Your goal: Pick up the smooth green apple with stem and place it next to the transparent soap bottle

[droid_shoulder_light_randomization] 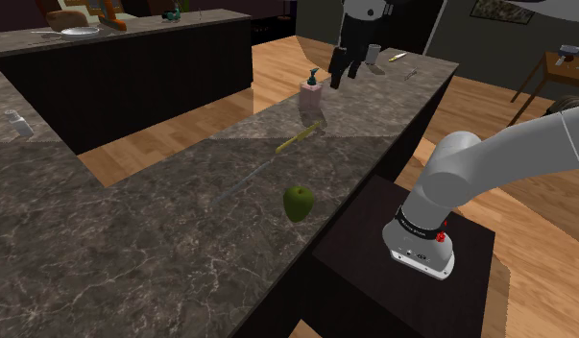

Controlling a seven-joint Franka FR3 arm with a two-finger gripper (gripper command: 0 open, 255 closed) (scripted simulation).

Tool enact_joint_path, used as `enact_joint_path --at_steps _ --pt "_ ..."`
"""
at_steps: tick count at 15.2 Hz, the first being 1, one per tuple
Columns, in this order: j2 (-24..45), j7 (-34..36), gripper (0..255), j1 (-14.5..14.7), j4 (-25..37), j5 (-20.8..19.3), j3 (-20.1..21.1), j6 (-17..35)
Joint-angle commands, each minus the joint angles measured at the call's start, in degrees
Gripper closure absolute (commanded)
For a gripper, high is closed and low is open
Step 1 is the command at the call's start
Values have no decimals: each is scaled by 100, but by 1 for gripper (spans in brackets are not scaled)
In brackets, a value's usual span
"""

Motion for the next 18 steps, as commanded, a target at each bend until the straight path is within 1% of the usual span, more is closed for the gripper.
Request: enact_joint_path --at_steps 1,10,18 --pt "0 0 0 0 0 0 0 0" --pt "148 80 0 597 -1038 623 454 791" --pt "560 107 0 1234 -1726 1287 922 1599"
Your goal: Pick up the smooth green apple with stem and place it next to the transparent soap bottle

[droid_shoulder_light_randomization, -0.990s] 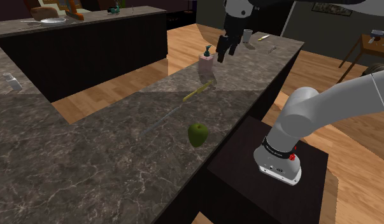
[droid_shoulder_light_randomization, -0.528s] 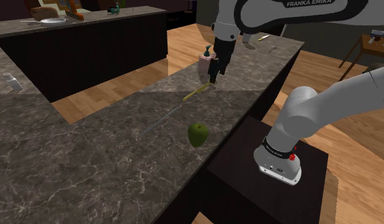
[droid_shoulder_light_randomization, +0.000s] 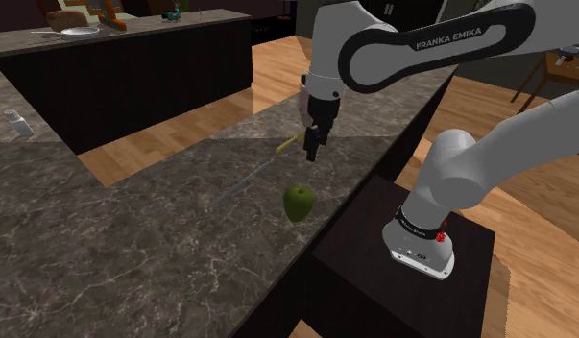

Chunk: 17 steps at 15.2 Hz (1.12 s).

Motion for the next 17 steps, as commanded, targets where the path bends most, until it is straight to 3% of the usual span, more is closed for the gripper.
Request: enact_joint_path --at_steps 1,8,17 --pt "142 10 0 180 -166 191 135 246" --pt "742 -25 0 766 -497 806 553 992" --pt "1107 -63 0 840 -853 962 690 1719"
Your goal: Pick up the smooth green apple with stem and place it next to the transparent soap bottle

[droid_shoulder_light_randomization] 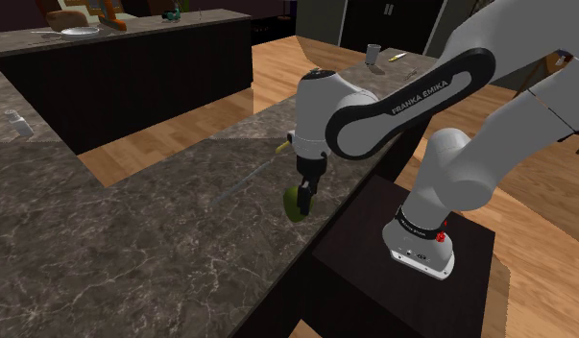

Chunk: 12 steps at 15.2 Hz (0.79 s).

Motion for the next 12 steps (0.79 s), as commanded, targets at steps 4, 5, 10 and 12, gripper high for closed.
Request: enact_joint_path --at_steps 4,5,10,12 --pt "31 -5 0 2 -15 8 7 49" --pt "31 -5 0 2 -15 8 7 49" --pt "28 -5 255 3 -17 9 7 48" --pt "25 -5 255 2 -17 8 6 45"
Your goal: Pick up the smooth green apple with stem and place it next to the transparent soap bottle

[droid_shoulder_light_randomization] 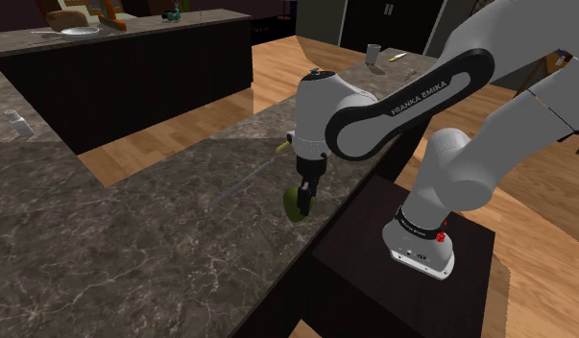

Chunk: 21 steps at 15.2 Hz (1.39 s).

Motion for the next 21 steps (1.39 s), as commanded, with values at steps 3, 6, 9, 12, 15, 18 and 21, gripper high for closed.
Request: enact_joint_path --at_steps 3,6,9,12,15,18,21 --pt "2 2 255 2 -6 2 3 2" --pt "-115 26 255 -7 77 -31 -24 -198" --pt "-283 64 255 -18 205 -77 -62 -492" --pt "-430 101 255 -29 346 -121 -101 -777" --pt "-558 137 255 -40 497 -164 -139 -1055" --pt "-666 171 255 -51 660 -206 -176 -1324" --pt "-757 205 255 -62 833 -245 -213 -1586"
